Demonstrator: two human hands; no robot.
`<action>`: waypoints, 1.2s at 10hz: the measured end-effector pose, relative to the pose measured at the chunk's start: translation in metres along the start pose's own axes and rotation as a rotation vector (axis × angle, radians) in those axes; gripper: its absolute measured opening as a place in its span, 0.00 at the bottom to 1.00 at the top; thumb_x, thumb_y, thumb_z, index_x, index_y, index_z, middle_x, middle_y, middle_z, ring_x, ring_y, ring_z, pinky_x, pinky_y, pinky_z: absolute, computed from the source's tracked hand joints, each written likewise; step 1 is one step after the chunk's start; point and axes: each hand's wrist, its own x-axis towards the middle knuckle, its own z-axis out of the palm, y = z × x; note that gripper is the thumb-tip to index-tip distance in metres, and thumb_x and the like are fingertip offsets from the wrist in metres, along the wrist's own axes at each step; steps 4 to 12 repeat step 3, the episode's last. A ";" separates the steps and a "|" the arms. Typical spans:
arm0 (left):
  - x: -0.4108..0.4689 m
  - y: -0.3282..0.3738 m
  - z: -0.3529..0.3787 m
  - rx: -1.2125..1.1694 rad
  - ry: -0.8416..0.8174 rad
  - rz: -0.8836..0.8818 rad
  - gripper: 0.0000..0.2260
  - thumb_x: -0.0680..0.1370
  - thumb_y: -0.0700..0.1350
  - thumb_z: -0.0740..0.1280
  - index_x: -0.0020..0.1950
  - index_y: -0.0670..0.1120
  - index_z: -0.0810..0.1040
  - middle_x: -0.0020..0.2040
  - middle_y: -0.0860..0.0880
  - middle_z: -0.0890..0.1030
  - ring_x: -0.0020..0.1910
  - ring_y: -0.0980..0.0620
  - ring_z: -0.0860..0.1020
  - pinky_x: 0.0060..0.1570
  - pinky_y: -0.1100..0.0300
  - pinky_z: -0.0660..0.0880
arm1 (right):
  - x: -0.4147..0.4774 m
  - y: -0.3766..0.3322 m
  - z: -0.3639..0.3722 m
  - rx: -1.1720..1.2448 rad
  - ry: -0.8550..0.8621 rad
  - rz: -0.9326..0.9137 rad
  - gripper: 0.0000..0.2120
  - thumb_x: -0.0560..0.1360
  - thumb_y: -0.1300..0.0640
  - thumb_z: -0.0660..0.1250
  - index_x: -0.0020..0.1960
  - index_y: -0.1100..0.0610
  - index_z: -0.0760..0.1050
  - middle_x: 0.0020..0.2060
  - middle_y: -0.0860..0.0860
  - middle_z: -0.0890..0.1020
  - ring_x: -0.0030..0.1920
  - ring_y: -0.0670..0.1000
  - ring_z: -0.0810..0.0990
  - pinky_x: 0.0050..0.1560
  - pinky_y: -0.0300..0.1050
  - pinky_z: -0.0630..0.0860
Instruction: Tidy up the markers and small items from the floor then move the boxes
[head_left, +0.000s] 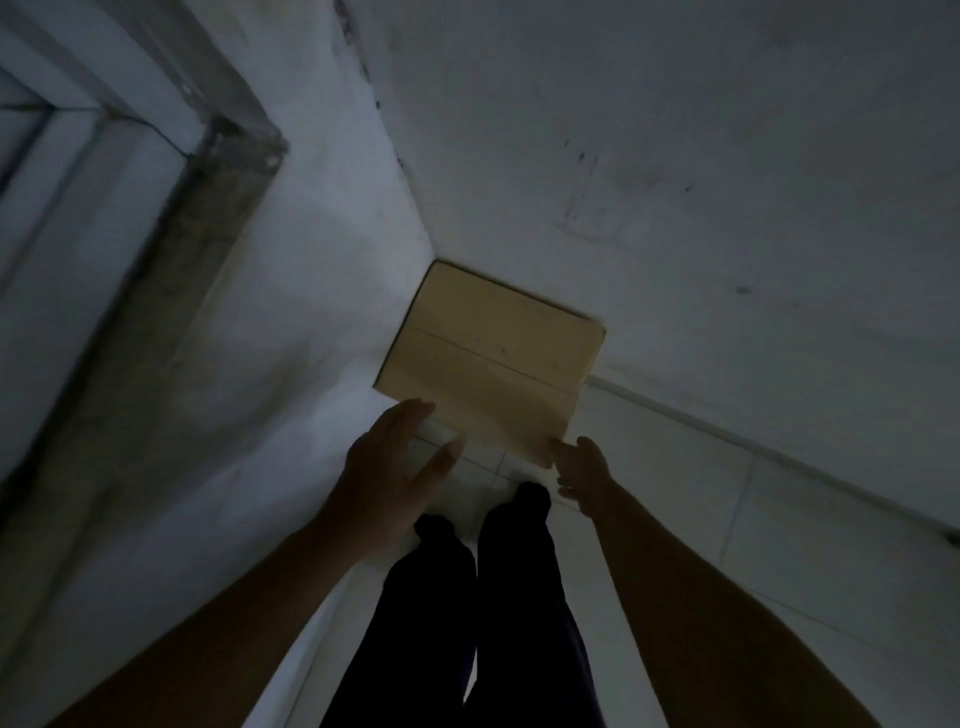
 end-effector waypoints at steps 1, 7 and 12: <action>-0.005 0.005 0.000 0.046 -0.037 -0.030 0.33 0.72 0.65 0.57 0.73 0.50 0.64 0.73 0.50 0.67 0.71 0.51 0.66 0.69 0.49 0.65 | -0.019 -0.007 -0.010 -0.232 0.054 -0.124 0.30 0.76 0.49 0.65 0.74 0.59 0.62 0.69 0.59 0.71 0.66 0.60 0.73 0.66 0.55 0.71; -0.028 0.010 0.004 0.067 0.022 -0.009 0.27 0.76 0.58 0.63 0.72 0.49 0.64 0.73 0.49 0.67 0.71 0.48 0.66 0.68 0.45 0.65 | -0.064 -0.002 -0.025 -0.605 0.045 -0.391 0.22 0.79 0.46 0.61 0.66 0.58 0.72 0.66 0.56 0.74 0.65 0.57 0.73 0.64 0.48 0.68; -0.028 0.010 0.004 0.067 0.022 -0.009 0.27 0.76 0.58 0.63 0.72 0.49 0.64 0.73 0.49 0.67 0.71 0.48 0.66 0.68 0.45 0.65 | -0.064 -0.002 -0.025 -0.605 0.045 -0.391 0.22 0.79 0.46 0.61 0.66 0.58 0.72 0.66 0.56 0.74 0.65 0.57 0.73 0.64 0.48 0.68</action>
